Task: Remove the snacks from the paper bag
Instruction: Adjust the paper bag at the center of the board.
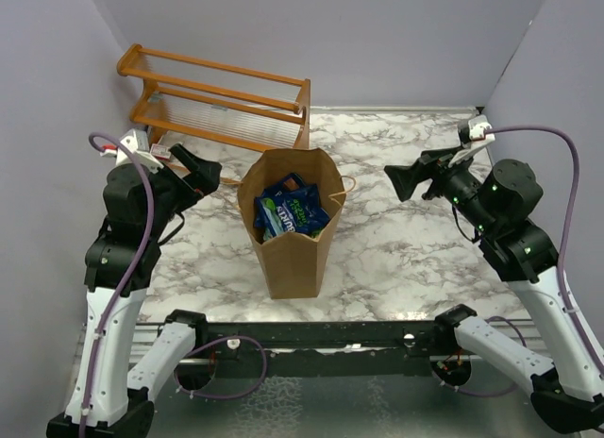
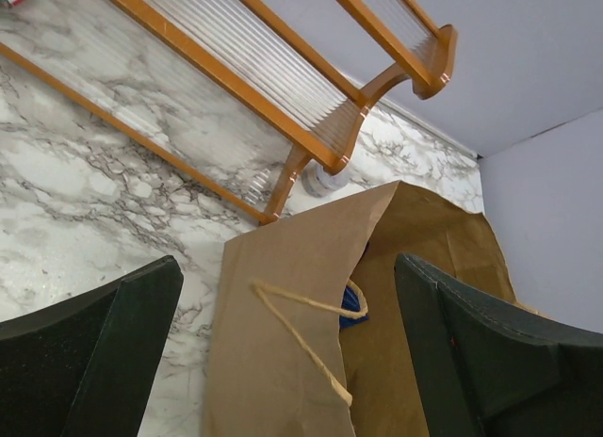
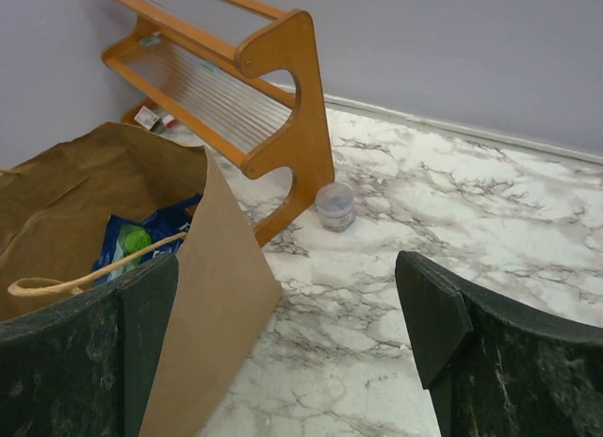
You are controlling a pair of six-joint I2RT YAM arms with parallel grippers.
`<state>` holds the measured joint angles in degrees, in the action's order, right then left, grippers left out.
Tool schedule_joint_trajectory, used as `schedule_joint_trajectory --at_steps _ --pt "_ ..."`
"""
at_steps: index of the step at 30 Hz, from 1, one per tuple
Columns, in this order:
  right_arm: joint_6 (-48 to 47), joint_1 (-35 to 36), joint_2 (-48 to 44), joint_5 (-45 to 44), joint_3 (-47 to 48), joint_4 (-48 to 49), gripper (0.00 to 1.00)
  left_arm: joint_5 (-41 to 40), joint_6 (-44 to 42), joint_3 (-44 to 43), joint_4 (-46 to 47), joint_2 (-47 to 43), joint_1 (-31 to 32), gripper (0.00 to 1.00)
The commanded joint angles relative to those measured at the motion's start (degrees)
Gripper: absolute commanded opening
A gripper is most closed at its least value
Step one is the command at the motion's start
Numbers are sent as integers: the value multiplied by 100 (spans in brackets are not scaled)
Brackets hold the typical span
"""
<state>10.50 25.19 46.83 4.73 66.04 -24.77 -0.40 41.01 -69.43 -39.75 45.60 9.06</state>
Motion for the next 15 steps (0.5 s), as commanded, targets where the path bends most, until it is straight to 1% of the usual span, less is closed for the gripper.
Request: schedule_joint_trajectory --at_steps 1,3,5,9,13,15 --pt "73 47 36 331 -56 267 99 -244 -324 -355 -367 -58 -27 99" --pt "54 47 21 283 -65 265 99 -76 -351 -294 -435 -41 -27 99" --pt "36 47 2 249 -61 268 99 328 -340 -58 -317 -75 -27 98" --pt "29 47 -41 222 -81 304 99 928 -306 573 125 -443 -27 90" --pt "31 47 -16 234 -107 321 99 838 -334 882 156 -902 -27 88" --pt "51 47 5 243 -130 327 99 827 -217 1011 220 -1023 -27 87"
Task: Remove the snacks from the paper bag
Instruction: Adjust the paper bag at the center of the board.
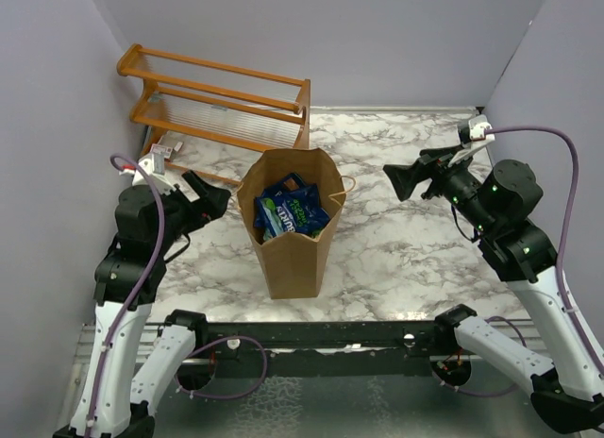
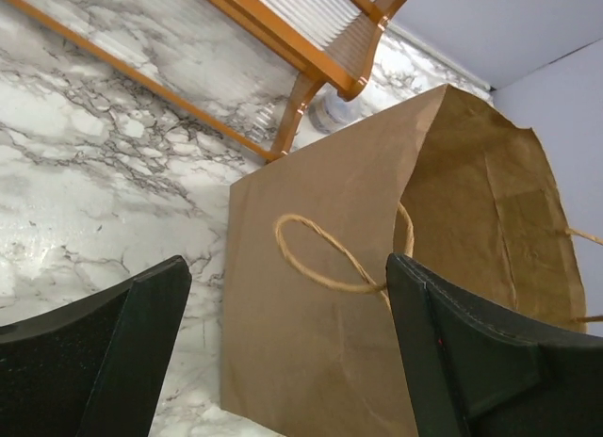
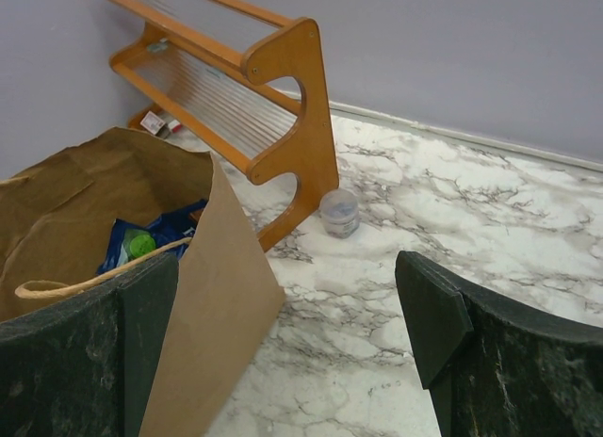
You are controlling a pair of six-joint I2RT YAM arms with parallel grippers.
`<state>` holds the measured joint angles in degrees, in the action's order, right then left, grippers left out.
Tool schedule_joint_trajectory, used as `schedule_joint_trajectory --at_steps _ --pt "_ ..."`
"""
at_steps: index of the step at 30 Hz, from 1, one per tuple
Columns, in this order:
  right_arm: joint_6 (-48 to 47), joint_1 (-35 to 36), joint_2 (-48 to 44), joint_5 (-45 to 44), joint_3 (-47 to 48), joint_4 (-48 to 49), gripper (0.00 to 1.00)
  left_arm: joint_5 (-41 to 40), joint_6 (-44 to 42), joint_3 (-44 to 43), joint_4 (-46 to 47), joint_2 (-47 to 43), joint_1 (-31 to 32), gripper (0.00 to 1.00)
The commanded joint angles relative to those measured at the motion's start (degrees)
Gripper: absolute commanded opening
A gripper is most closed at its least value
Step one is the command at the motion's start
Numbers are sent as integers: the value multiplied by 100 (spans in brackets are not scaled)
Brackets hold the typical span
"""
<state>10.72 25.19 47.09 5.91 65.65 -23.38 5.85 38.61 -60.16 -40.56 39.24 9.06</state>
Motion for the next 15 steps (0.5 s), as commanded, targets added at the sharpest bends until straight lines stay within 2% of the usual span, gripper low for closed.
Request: schedule_joint_trajectory --at_steps 1,6,11,15 --pt "49 47 -22 137 -107 208 99 225 149 180 384 -418 -27 87" --pt "113 47 -7 243 -141 222 99 261 308 313 755 -483 -27 91" --pt "69 47 -37 144 -131 180 99 224 58 80 441 -490 -27 93" --pt "77 47 -31 166 -172 262 99 356 287 417 562 -591 -27 82"
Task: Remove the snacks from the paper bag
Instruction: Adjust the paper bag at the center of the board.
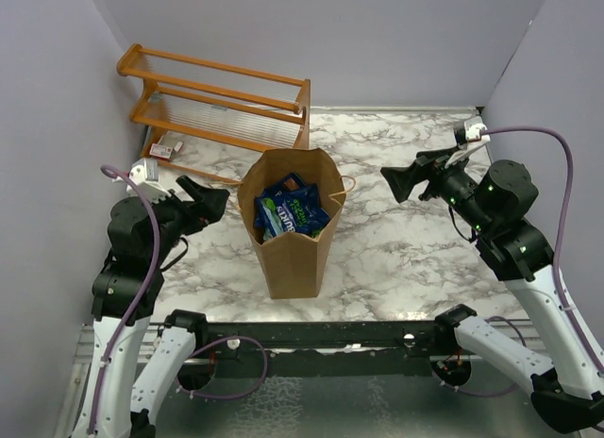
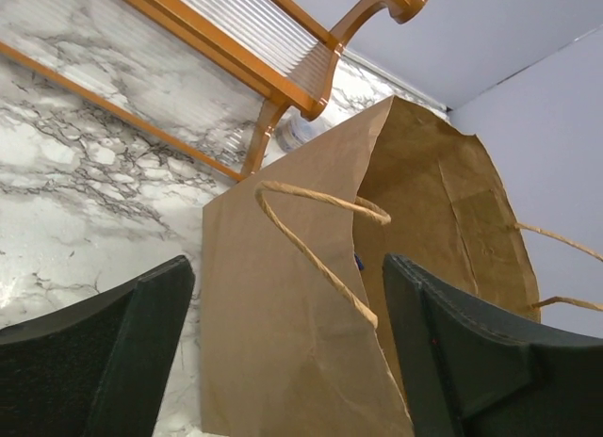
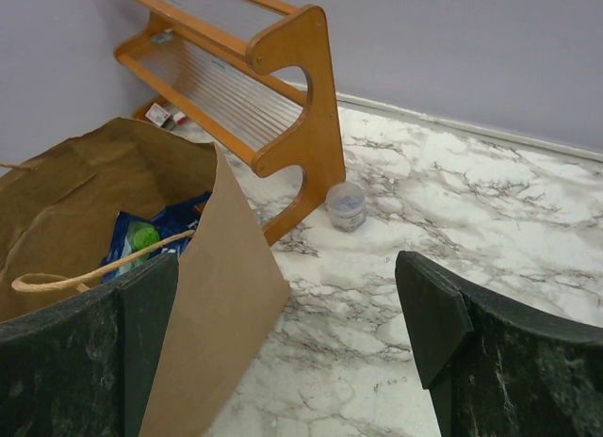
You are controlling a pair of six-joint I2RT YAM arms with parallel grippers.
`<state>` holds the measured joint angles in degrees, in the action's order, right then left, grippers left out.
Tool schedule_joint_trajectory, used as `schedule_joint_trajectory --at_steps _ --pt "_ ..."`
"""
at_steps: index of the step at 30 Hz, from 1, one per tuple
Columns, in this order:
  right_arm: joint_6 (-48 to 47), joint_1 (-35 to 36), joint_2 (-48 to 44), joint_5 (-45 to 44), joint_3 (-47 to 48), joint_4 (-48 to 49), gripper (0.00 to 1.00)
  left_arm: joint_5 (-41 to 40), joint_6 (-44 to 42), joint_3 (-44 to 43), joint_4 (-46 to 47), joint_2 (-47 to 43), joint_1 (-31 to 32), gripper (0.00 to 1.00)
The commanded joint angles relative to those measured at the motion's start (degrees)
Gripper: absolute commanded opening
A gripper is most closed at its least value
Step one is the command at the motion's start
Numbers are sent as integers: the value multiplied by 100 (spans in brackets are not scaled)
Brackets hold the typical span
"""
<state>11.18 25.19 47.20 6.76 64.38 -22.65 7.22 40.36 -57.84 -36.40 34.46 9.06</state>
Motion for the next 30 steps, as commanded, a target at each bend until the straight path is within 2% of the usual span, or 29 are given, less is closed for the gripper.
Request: schedule_joint_trajectory --at_steps 1,10,13,20,28,30 --pt "29 47 -30 100 -48 191 99 218 140 201 186 -95 -27 80" --pt "29 47 -106 30 -83 140 99 301 491 309 641 560 -27 58" --pt "-7 47 -123 -9 -53 50 99 435 692 335 938 761 -27 54" --pt "-37 47 -160 -42 -88 0 99 341 643 79 1206 912 -27 38" --pt "-22 47 -5 336 -91 13 99 -131 332 -634 1141 1255 -27 5" --pt "11 47 44 473 -44 8 99 -211 320 -784 1235 1417 -27 0"
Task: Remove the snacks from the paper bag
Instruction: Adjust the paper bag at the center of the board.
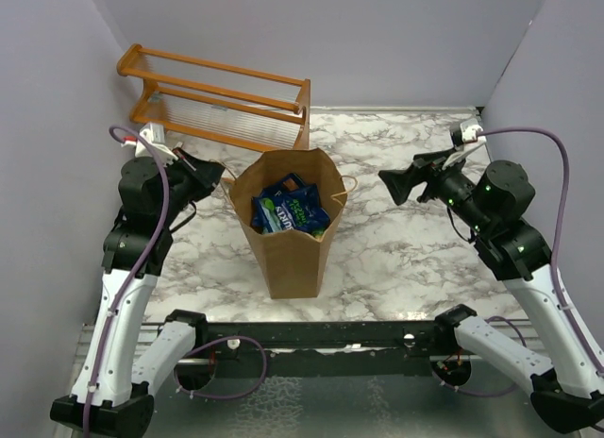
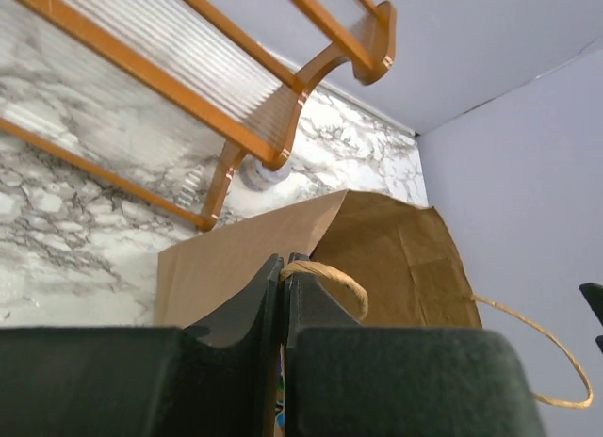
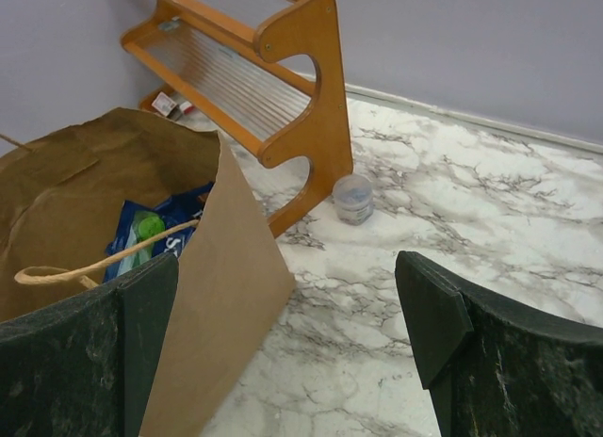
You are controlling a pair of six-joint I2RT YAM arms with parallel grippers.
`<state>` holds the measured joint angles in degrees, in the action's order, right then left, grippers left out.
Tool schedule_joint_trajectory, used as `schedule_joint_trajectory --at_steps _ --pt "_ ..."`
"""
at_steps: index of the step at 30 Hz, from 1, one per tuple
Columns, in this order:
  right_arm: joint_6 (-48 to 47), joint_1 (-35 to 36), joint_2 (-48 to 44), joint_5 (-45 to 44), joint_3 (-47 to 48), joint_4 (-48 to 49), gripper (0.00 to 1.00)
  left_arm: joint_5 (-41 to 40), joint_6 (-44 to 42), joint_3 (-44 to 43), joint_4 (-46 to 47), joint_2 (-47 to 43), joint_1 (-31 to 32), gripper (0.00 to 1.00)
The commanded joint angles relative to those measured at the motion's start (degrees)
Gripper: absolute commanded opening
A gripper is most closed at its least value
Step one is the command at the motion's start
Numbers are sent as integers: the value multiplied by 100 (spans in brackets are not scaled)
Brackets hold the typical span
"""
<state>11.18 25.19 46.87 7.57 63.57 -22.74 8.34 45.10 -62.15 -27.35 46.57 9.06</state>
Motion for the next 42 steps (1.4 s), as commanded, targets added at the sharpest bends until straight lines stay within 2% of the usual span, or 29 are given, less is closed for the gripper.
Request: schedule_joint_trajectory --at_steps 1,6,11,15,20,25,31,34,38,40,42 --pt "34 47 95 454 55 22 99 -356 -184 -449 356 310 -27 0" --pt "172 47 173 908 124 80 99 -482 -536 -1225 269 1053 -27 0" --pt "396 46 398 1713 195 221 99 18 -934 -2028 311 1695 -27 0" --pt "440 47 731 2208 287 200 99 229 -1134 -2367 363 1892 -27 0" --pt "508 47 1010 2626 343 215 99 -113 -1393 -2668 146 1966 -27 0" --pt "646 47 1076 2837 325 381 99 195 -1505 -2569 212 1909 -27 0" --pt "800 62 1336 3467 397 588 99 1757 -1352 -1697 1178 1537 -27 0" --pt "899 224 1506 3497 396 633 99 2204 -1193 -1373 1718 1273 -27 0" --pt "1079 374 1823 2850 523 191 97 1826 -1235 -1421 1726 1086 -27 0" --pt "1215 453 1948 2798 466 228 97 1496 -1242 -1471 1649 1037 -27 0" --pt "1358 604 2081 2775 433 305 97 857 -1302 -1518 1461 1005 -27 0"
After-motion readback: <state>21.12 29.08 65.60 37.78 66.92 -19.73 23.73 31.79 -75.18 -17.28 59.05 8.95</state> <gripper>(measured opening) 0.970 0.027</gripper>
